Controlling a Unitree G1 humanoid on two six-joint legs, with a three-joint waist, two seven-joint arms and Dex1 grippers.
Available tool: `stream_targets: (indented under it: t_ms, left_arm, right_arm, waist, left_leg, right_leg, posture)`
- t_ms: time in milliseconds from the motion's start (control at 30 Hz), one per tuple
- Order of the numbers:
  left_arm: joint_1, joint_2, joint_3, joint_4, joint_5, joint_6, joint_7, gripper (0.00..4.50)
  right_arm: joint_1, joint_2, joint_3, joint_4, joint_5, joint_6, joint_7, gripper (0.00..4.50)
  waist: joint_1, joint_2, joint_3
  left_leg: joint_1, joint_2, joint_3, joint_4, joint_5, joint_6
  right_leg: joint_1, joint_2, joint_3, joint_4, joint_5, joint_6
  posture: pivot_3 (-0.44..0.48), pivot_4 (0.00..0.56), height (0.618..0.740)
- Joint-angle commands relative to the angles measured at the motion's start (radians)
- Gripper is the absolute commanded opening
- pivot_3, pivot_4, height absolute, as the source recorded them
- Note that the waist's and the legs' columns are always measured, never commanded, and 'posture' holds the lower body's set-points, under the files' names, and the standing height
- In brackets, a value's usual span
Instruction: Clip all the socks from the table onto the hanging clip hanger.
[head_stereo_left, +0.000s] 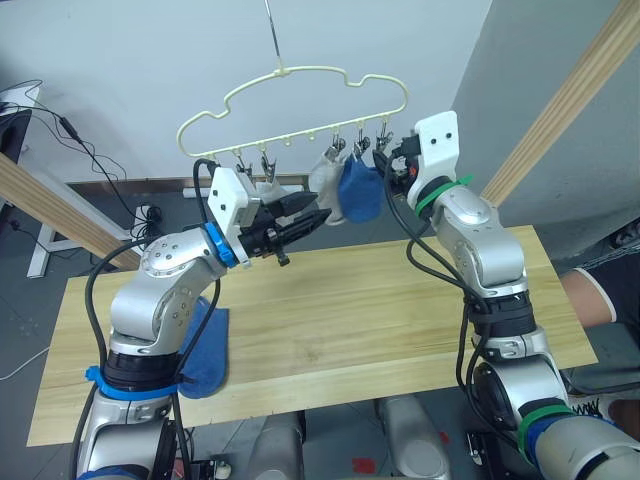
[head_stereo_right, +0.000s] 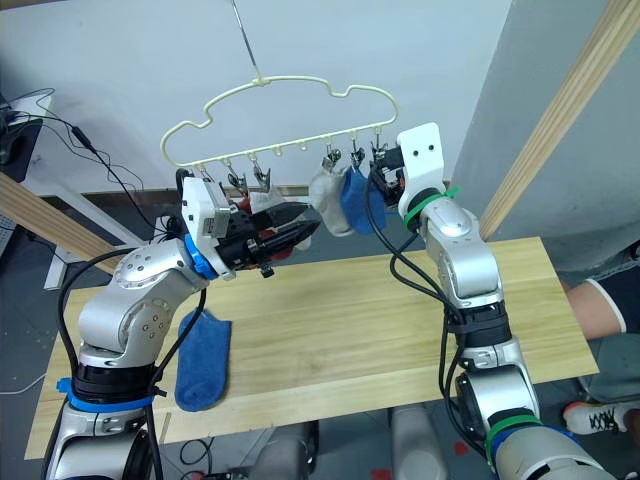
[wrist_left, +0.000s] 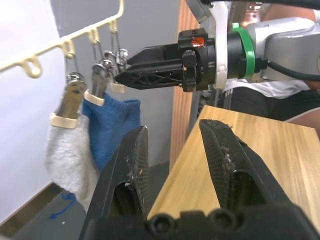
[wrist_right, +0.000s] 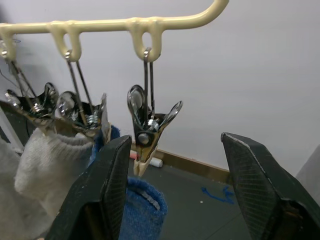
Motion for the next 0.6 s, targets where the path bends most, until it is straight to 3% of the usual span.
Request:
stream_targets:
  t_ms: [33,600]
  left_arm:
    - [-0.012,0.003,0.018,-0.024,-0.008,-0.014,0.005,1.82]
    - [-0.033,0.029,0.042,-0.038,-0.06,0.034,-0.015,1.82]
  right_arm:
    - [-0.032,0.012,-0.002,0.006,-0.012,-0.055,-0.015,2.99]
    - [-0.06,0.099,-0.047,0.023,0.018,-0.056,-0.111,2.99]
  waist:
    - [-0.001,0.0,0.0]
    - [0.0,0.0,0.0]
  left_leg:
    - [0.0,0.0,0.0,0.0,0.0,0.0]
    - [0.0,0.0,0.0,0.0,0.0,0.0]
  right_leg:
    - [0.0,0.0,0.0,0.0,0.0,0.0]
    - [0.0,0.0,0.0,0.0,0.0,0.0]
  posture:
    - [-0.183,0.313,0.74]
    - [-0.183,0.305,0.74]
